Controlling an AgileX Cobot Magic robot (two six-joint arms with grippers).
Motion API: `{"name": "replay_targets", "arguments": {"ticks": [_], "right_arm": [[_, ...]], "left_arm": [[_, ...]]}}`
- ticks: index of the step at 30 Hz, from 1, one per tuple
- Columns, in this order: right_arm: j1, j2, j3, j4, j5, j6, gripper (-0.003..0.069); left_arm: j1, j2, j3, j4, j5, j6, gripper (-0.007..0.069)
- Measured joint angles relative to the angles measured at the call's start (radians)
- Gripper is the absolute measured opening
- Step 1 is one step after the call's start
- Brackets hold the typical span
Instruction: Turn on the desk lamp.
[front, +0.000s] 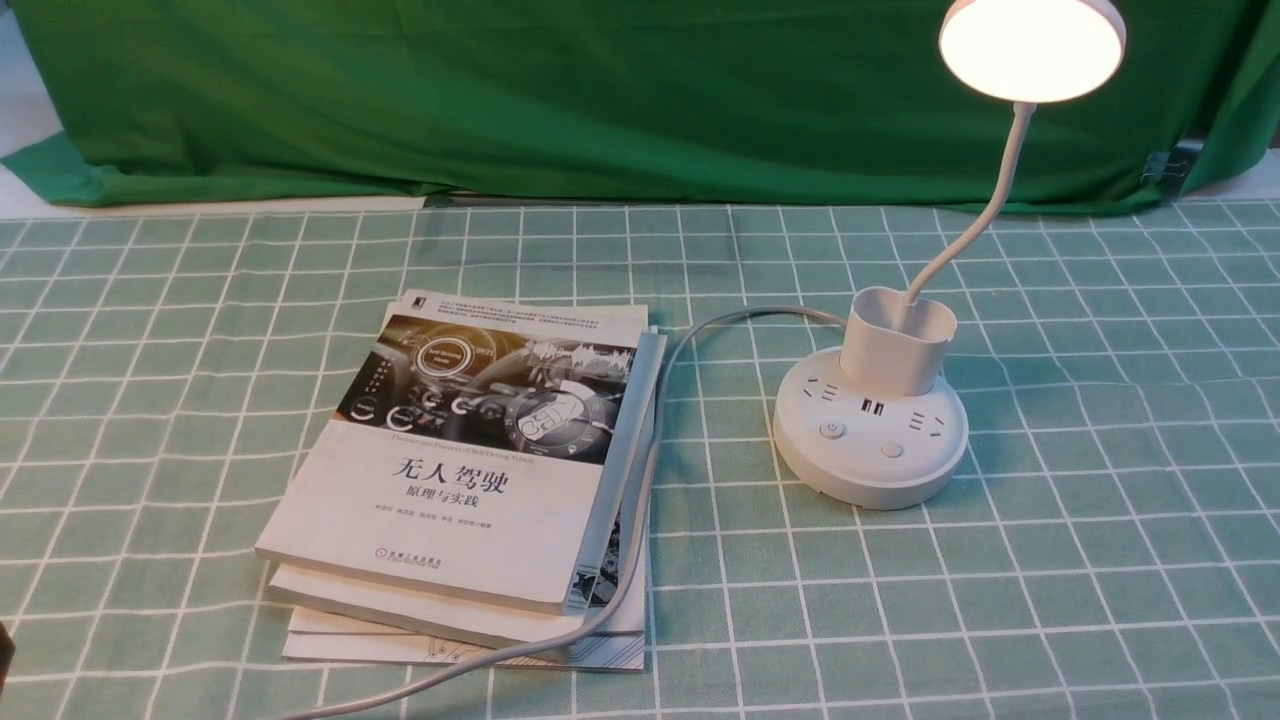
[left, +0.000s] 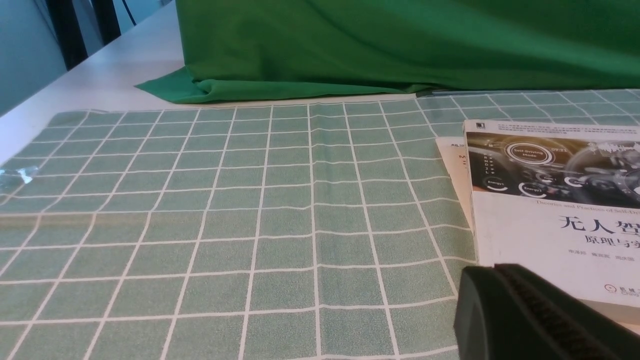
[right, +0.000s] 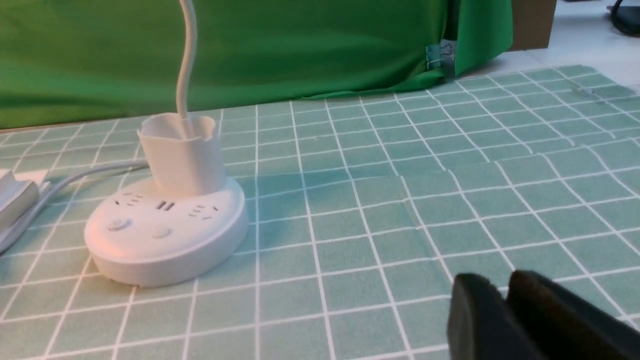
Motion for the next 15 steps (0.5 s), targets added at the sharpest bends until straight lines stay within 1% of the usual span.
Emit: {"name": "replay_targets", "arguments": {"ticks": [15], "right_arm": [[0.000,0.000,0.000,0.000,0.001,0.001,0.0182]], "left_arm": [[0.000,0.000,0.000,0.000,0.000,0.000,0.0021]]}}
